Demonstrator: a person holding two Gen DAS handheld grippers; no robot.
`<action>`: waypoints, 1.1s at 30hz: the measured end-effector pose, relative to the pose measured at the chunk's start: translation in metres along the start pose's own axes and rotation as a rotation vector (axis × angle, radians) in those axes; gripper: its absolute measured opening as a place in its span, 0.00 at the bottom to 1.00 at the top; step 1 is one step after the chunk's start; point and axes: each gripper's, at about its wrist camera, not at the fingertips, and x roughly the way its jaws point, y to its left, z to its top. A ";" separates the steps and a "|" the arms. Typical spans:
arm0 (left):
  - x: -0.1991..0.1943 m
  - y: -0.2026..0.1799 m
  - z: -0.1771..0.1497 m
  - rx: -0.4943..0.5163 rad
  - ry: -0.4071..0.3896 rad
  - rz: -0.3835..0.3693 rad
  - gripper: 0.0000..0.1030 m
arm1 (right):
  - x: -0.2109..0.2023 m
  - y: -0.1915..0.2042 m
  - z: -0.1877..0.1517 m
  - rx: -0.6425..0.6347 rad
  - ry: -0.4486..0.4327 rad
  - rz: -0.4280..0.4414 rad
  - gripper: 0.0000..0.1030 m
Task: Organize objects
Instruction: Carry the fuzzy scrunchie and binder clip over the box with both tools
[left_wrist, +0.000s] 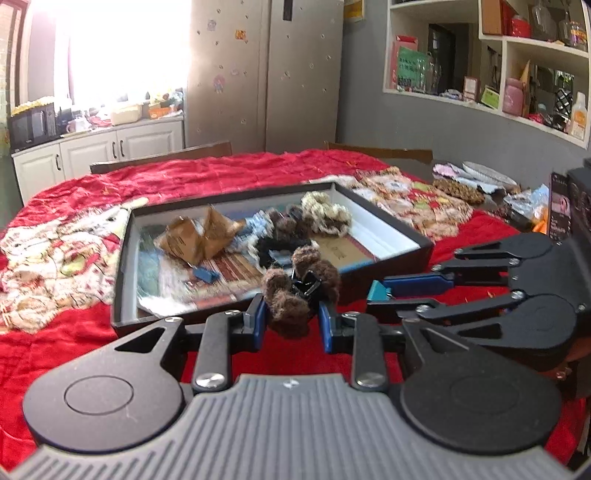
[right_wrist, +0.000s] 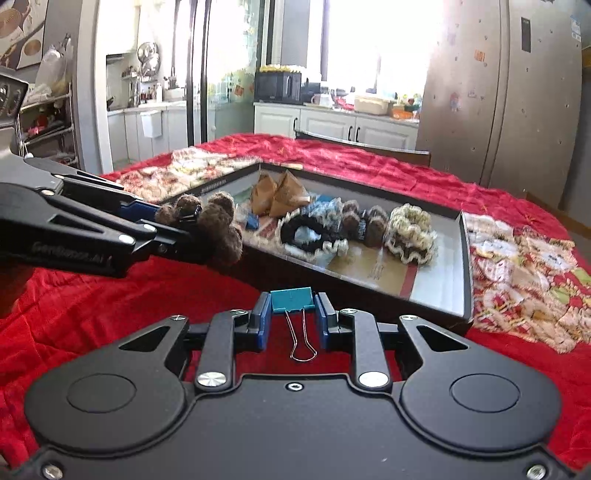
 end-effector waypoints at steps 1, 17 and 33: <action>-0.001 0.002 0.003 -0.003 -0.006 0.006 0.32 | -0.003 -0.001 0.002 0.001 -0.010 -0.001 0.23; 0.006 0.026 0.038 -0.019 -0.068 0.078 0.32 | -0.006 -0.016 0.035 0.017 -0.085 -0.059 0.23; 0.051 0.035 0.053 -0.045 -0.044 0.129 0.32 | 0.017 -0.056 0.059 0.136 -0.121 -0.143 0.23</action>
